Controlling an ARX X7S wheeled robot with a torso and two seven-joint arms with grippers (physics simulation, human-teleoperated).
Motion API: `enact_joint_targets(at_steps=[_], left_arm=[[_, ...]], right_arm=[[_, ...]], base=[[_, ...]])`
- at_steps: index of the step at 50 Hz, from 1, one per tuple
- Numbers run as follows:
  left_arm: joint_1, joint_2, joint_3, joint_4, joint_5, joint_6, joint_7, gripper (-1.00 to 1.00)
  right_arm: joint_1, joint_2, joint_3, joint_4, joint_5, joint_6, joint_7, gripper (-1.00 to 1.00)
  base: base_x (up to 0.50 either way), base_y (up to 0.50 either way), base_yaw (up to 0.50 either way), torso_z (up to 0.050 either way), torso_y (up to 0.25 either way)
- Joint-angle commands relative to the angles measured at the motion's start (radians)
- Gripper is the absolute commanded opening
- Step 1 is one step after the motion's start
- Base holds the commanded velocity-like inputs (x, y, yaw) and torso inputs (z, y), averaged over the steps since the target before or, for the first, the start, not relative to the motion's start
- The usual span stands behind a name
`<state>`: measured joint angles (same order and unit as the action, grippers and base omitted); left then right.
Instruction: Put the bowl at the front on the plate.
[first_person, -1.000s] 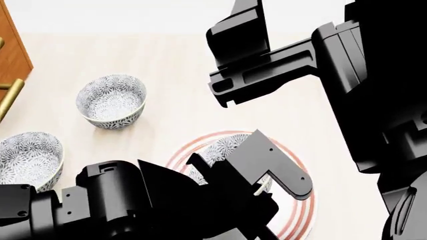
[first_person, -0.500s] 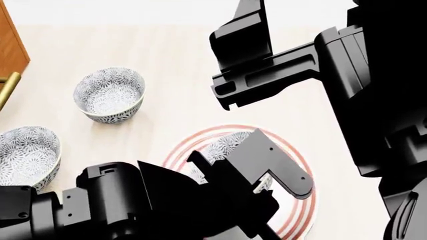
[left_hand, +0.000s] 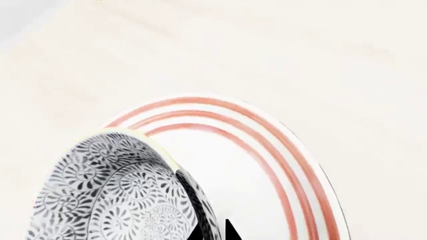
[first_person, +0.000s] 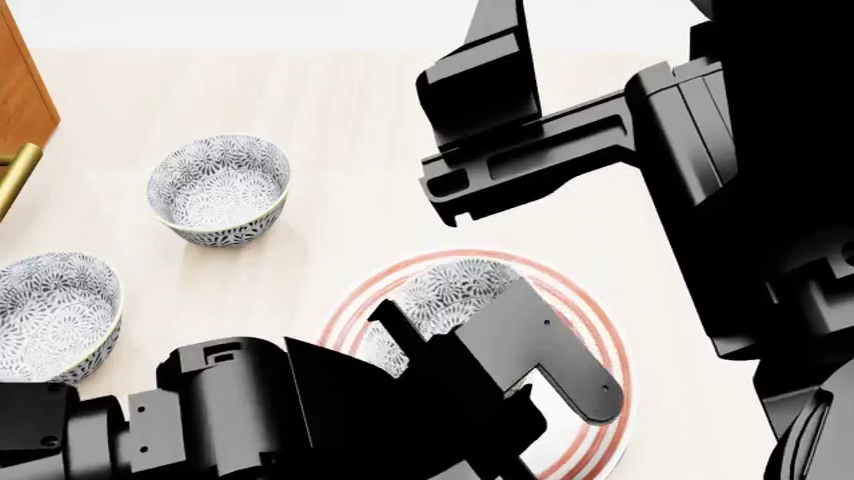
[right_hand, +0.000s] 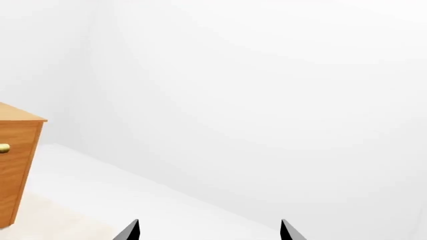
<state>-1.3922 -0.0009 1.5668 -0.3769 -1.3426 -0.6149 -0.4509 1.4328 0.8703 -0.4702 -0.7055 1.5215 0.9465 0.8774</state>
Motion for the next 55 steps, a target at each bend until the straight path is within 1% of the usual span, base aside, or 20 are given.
enact_joint_targets(at_steps=[1,16,38,43,55], left_arm=[[0.016,0.001,-0.01,0.01,0.094,-0.039,-0.029,-1.0],[0.031,0.001,-0.012,0.034,0.195,-0.083,-0.03,-1.0],[0.038,0.001,-0.013,0.058,0.194,-0.105,-0.002,-1.0],[0.044,0.001,-0.012,0.067,0.24,-0.142,0.006,-1.0],[0.055,0.001,-0.016,0.055,0.256,-0.144,0.009,-1.0]], right_arm=[[-0.005,0.006,0.003,-0.009,0.004,-0.005,0.002,1.0],[-0.014,0.009,0.004,-0.017,0.001,-0.015,-0.012,1.0],[-0.044,0.038,0.022,-0.052,0.015,-0.038,0.003,1.0],[-0.055,0.044,0.025,-0.058,0.015,-0.044,0.007,1.0],[-0.067,0.049,0.028,-0.064,0.008,-0.052,0.002,1.0]], base=[[0.0,0.0,0.0,0.0,0.0],[0.0,0.0,0.0,0.0,0.0],[0.0,0.0,0.0,0.0,0.001],[0.0,0.0,0.0,0.0,0.0],[0.0,0.0,0.0,0.0,0.0]])
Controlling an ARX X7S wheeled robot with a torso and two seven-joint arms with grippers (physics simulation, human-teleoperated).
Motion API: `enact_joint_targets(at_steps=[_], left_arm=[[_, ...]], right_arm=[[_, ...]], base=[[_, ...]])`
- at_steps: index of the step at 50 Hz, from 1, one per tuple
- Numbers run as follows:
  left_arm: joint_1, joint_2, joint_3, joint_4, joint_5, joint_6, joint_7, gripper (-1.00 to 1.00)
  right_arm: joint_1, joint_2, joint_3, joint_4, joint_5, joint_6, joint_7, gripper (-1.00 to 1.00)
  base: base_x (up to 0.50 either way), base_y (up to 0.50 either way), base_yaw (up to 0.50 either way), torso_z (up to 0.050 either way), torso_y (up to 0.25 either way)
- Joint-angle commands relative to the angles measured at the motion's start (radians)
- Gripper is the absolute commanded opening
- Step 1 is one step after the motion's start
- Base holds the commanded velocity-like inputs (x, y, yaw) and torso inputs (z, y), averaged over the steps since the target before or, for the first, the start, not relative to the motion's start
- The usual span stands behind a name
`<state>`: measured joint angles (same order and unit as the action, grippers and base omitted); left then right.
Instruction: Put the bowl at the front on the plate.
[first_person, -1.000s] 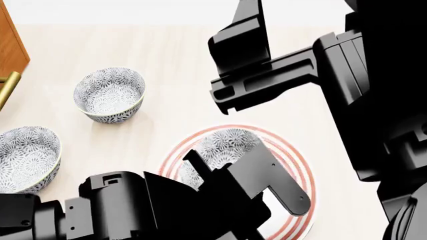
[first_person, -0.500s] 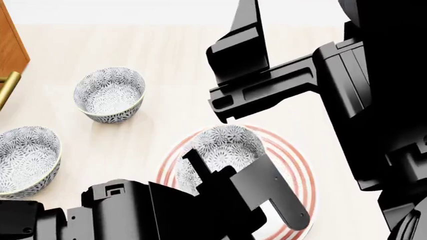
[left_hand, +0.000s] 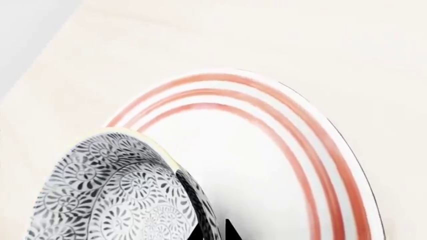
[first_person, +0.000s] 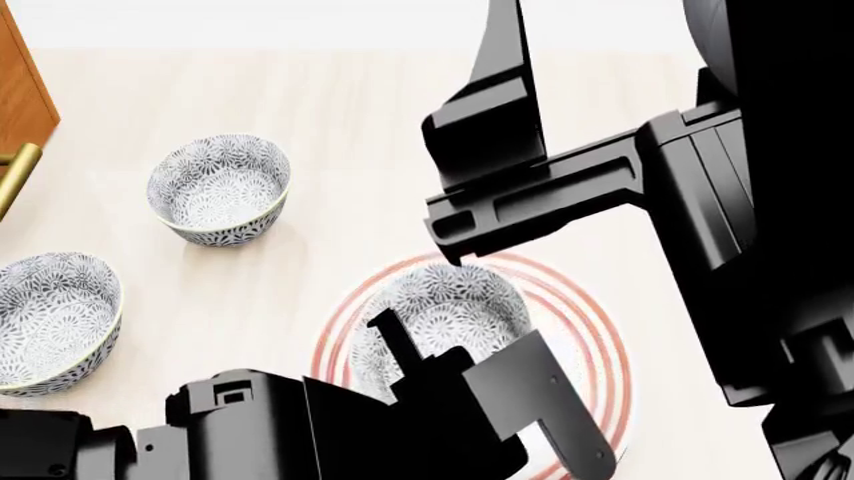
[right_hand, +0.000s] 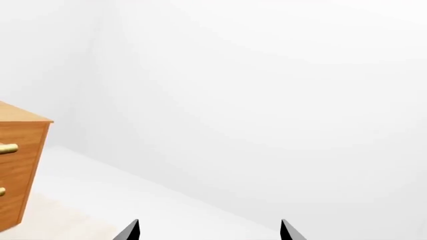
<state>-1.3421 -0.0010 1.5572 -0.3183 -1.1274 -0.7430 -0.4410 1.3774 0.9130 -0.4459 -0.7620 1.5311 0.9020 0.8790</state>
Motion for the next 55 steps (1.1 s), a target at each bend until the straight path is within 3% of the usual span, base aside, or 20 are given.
enact_joint_targets(at_steps=[1,44,45,55], left_arm=[[0.009,0.001,-0.006,-0.006,0.049,-0.016,0.0,-1.0],[0.032,0.001,-0.006,-0.007,0.06,0.038,0.008,-1.0],[0.033,0.001,-0.006,-0.009,0.058,0.04,0.007,1.0],[0.033,0.001,-0.006,-0.013,0.058,0.045,0.005,1.0]], right_arm=[[-0.013,0.007,0.004,-0.008,-0.001,-0.008,0.0,1.0],[-0.003,-0.003,-0.011,0.001,-0.012,-0.002,-0.011,1.0],[-0.004,-0.003,-0.011,0.001,-0.013,-0.002,-0.012,1.0],[0.004,-0.004,-0.012,0.002,-0.009,0.0,-0.01,1.0]], base=[[0.0,0.0,0.0,0.0,0.0],[0.0,0.0,0.0,0.0,0.0],[0.0,0.0,0.0,0.0,0.0],[0.0,0.0,0.0,0.0,0.0]])
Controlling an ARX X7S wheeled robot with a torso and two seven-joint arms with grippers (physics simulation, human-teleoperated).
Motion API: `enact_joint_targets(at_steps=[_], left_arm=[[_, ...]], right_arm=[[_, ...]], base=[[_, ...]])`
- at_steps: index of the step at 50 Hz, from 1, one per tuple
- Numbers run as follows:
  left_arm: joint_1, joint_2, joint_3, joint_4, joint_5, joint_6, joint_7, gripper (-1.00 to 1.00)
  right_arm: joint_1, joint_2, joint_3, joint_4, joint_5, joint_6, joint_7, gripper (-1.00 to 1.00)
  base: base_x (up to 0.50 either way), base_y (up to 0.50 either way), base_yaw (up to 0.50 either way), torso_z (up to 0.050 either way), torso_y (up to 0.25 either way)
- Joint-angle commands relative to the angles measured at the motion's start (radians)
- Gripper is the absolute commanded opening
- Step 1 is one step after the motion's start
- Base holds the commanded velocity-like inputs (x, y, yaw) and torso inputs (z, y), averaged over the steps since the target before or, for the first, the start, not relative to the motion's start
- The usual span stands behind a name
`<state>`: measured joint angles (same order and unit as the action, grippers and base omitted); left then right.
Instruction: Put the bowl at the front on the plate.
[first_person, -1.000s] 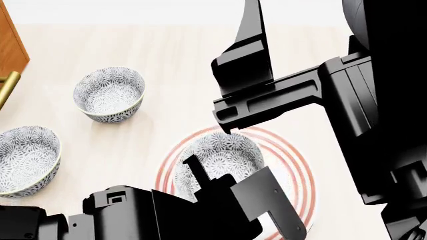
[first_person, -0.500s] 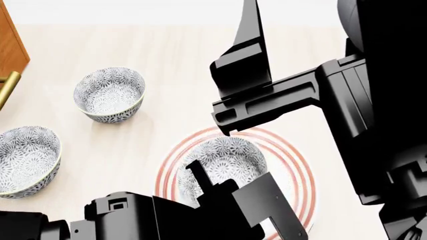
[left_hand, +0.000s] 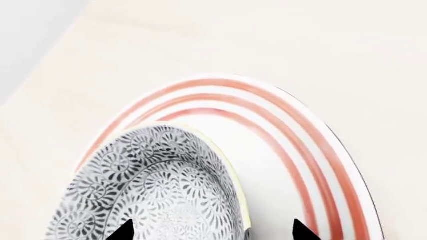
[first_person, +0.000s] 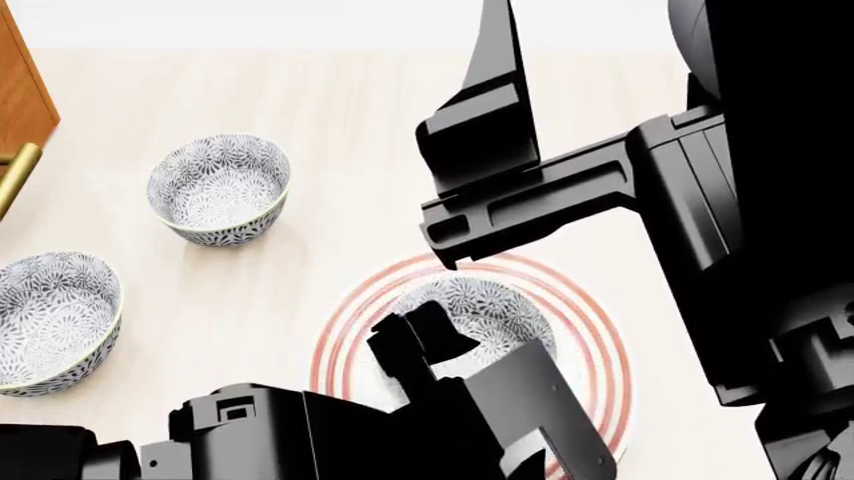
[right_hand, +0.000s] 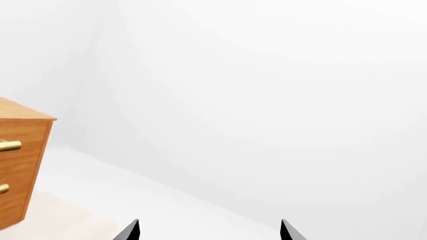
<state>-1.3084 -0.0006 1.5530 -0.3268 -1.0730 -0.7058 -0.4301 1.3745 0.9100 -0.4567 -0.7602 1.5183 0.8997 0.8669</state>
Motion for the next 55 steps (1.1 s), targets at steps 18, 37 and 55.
enact_joint_targets(at_steps=[18,37,55], left_arm=[[-0.036,0.001,-0.002,-0.015,-0.089,0.066,0.017,1.0],[-0.105,0.001,0.007,-0.049,-0.246,0.13,0.034,1.0],[-0.167,0.001,0.009,-0.2,-0.357,0.223,0.069,1.0]], right_arm=[[0.005,-0.005,-0.006,0.001,-0.003,0.0,-0.002,1.0],[0.04,-0.023,-0.019,0.012,0.01,0.017,0.009,1.0],[0.087,-0.026,-0.02,0.015,0.034,0.033,0.018,1.0]], base=[[0.0,0.0,0.0,0.0,0.0],[0.0,0.0,0.0,0.0,0.0],[0.0,0.0,0.0,0.0,0.0]])
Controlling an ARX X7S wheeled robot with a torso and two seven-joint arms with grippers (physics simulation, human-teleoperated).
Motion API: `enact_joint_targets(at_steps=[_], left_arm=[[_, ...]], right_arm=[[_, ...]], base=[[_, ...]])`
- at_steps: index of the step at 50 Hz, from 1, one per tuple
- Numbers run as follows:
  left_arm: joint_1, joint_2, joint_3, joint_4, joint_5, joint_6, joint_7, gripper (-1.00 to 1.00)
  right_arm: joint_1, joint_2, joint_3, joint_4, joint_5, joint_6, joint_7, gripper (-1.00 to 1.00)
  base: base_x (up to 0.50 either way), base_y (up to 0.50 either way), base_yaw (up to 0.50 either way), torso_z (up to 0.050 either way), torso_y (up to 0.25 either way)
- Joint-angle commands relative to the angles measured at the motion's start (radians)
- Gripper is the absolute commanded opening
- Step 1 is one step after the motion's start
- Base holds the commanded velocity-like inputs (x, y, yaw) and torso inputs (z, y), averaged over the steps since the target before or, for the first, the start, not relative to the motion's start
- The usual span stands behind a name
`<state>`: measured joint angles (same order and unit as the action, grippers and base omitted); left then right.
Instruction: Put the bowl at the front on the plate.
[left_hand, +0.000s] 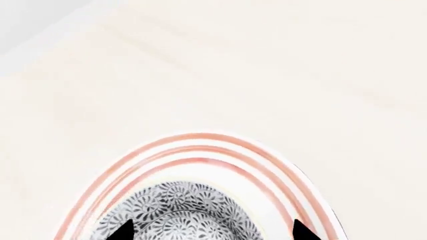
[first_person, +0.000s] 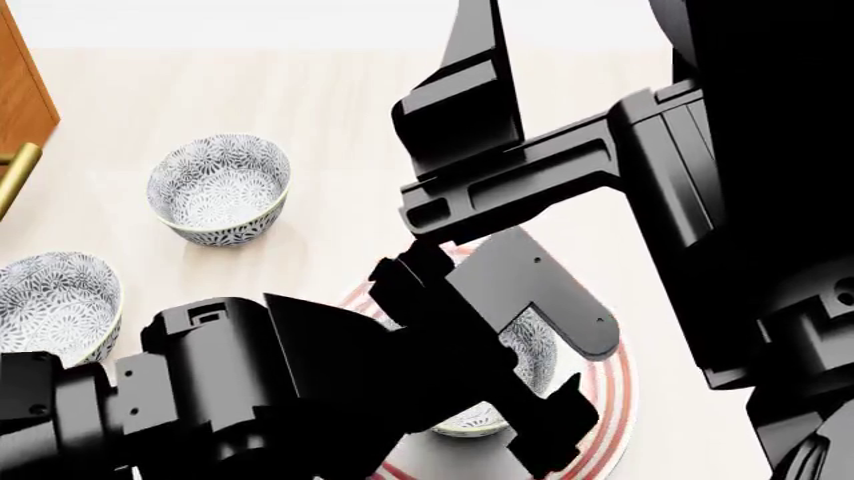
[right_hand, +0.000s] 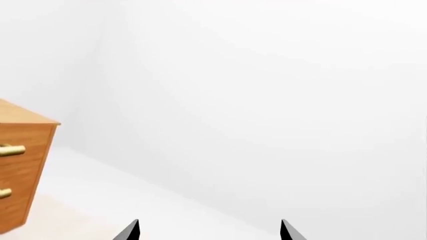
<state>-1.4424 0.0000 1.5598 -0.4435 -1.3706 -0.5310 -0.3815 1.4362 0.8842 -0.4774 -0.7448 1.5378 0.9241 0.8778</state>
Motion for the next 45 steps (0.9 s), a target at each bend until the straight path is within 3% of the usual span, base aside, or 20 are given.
enact_joint_targets(at_steps=[1,45], left_arm=[[-0.036,0.0,0.001,-0.102,-0.072,0.055,0.029,1.0],[-0.046,0.0,-0.005,-0.499,-0.165,0.225,0.111,1.0]], right_arm=[[0.025,-0.001,0.0,0.0,0.01,0.007,0.005,1.0],[-0.027,0.078,0.059,-0.062,0.021,-0.049,0.034,1.0]], base=[[0.0,0.0,0.0,0.0,0.0],[0.0,0.0,0.0,0.0,0.0]])
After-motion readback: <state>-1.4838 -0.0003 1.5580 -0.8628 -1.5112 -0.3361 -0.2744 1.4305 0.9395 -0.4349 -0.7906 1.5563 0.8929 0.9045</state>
